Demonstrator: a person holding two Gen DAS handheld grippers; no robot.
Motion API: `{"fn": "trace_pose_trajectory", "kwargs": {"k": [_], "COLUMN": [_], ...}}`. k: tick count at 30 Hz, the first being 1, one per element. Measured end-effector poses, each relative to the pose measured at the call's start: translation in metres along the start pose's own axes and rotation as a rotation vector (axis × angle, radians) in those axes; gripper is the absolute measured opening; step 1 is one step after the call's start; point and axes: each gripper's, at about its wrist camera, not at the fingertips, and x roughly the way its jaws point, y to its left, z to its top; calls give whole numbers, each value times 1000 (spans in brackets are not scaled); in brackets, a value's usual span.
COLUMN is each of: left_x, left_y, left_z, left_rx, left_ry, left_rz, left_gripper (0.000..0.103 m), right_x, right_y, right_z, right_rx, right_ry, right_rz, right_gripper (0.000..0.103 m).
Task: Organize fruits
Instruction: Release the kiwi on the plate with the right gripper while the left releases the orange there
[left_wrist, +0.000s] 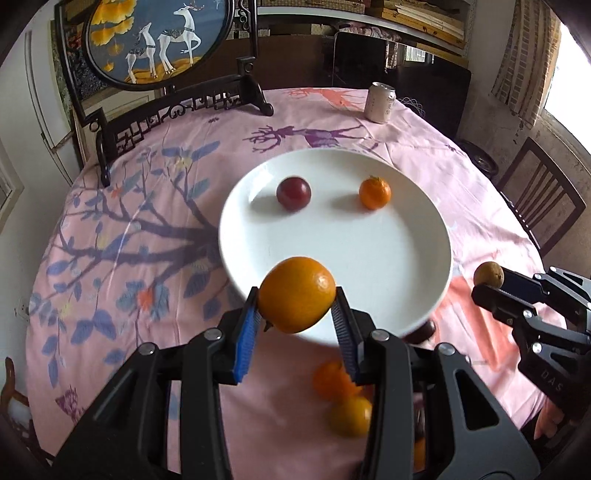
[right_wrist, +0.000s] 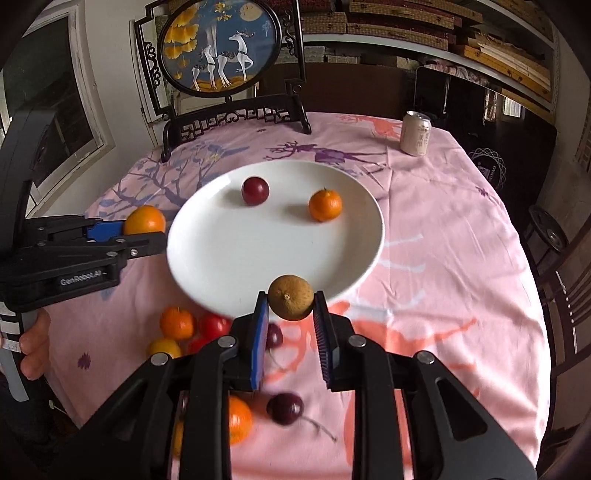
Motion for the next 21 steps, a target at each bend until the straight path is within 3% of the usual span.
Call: {"fn": "trace_pose_trajectory", "kwargs": {"k": [5, 8, 14, 15, 16, 17, 21], "left_x": [61, 84, 104, 103, 100, 93, 43], "left_y": [3, 7, 10, 13, 15, 17, 22], "left_z": [46, 57, 65, 65, 66, 66, 49], "left_rx": [-43, -63, -62, -70, -76, -81, -64], "left_ry": [73, 108, 134, 130, 120, 102, 12], "left_rz": [26, 23, 36, 32, 28, 22, 22], "left_gripper": [39, 39, 40, 45, 58, 64, 71], "right_x": [67, 105, 130, 131, 131, 129, 89], "right_y": [-4, -11, -18, -17, -16, -16, -11], "right_z": [49, 58, 66, 67, 68, 68, 62], "right_rx": [-6, -1, -1, -11, -18, -19, -45], "right_ry": [78, 147, 164, 167, 173, 170, 103], "right_rz": [-12, -31, -34, -47, -61, -74, -88], "right_gripper": [24, 24, 25, 34, 44, 56, 56]}}
